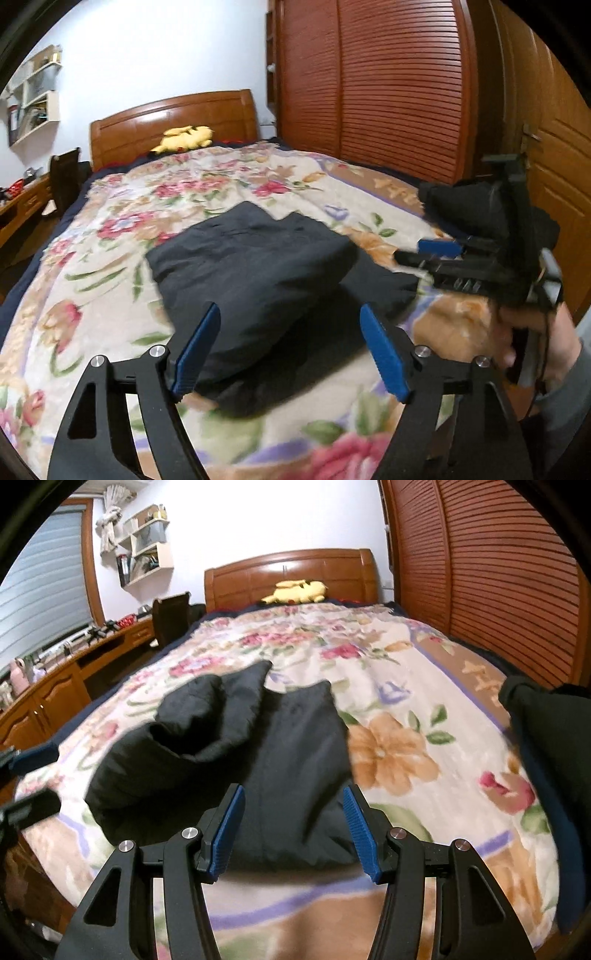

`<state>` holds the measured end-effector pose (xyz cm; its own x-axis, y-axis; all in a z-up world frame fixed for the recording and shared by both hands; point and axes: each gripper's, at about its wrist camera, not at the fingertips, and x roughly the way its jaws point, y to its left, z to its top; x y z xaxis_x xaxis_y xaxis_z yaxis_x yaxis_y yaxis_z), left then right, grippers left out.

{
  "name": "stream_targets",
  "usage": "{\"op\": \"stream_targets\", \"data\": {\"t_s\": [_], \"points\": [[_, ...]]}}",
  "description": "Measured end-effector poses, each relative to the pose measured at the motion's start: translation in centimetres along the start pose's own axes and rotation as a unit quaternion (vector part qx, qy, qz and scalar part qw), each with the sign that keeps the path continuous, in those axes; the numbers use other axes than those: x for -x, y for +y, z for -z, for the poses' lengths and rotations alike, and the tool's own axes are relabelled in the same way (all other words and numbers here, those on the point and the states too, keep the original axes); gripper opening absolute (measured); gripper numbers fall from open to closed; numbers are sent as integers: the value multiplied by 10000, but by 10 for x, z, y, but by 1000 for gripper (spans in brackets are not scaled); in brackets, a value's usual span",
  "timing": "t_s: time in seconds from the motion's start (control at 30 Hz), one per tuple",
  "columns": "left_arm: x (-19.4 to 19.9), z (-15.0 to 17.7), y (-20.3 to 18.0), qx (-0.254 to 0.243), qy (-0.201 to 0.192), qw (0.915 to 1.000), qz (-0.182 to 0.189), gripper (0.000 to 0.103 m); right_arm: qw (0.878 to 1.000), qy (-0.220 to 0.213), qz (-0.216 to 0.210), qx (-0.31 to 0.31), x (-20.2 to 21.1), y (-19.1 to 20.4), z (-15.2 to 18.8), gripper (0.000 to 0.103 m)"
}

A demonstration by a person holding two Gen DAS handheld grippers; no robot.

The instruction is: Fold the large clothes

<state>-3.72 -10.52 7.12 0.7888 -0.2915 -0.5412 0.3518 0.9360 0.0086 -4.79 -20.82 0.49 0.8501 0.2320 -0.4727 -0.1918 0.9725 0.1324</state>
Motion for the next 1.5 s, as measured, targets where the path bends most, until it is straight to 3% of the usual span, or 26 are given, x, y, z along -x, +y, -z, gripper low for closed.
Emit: {"op": "stream_targets", "data": {"t_s": [0.3,0.47,0.67,0.93,0.97,1.03,1.07,1.13,1.37,1.5], "points": [[12,33,53,235,74,9989,-390,79,9978,-419,-518,3,9,27,-25,57],[21,45,71,269,65,9982,-535,79,9960,-432,-779,97,0,48,-30,57],[29,56,81,231,50,9974,-678,79,9967,-3,-722,366,-32,67,-23,58],[29,66,84,161,69,9970,-750,79,9960,566,-647,253,-70,54,-7,58],[29,67,85,176,70,9971,-734,79,9956,577,-703,236,-71,53,-6,56],[28,67,86,183,91,9972,-721,79,9930,618,-972,241,-72,56,-6,26],[27,68,86,178,98,9971,-727,79,9928,612,-987,291,-71,60,-6,18],[26,70,86,178,114,9971,-731,79,9934,478,-916,505,-68,68,-9,12],[27,71,85,181,137,9971,-726,79,9920,-514,-942,659,-25,73,-21,9],[27,71,84,202,147,9972,-707,79,9918,-909,-413,796,-6,70,-23,7]]}}
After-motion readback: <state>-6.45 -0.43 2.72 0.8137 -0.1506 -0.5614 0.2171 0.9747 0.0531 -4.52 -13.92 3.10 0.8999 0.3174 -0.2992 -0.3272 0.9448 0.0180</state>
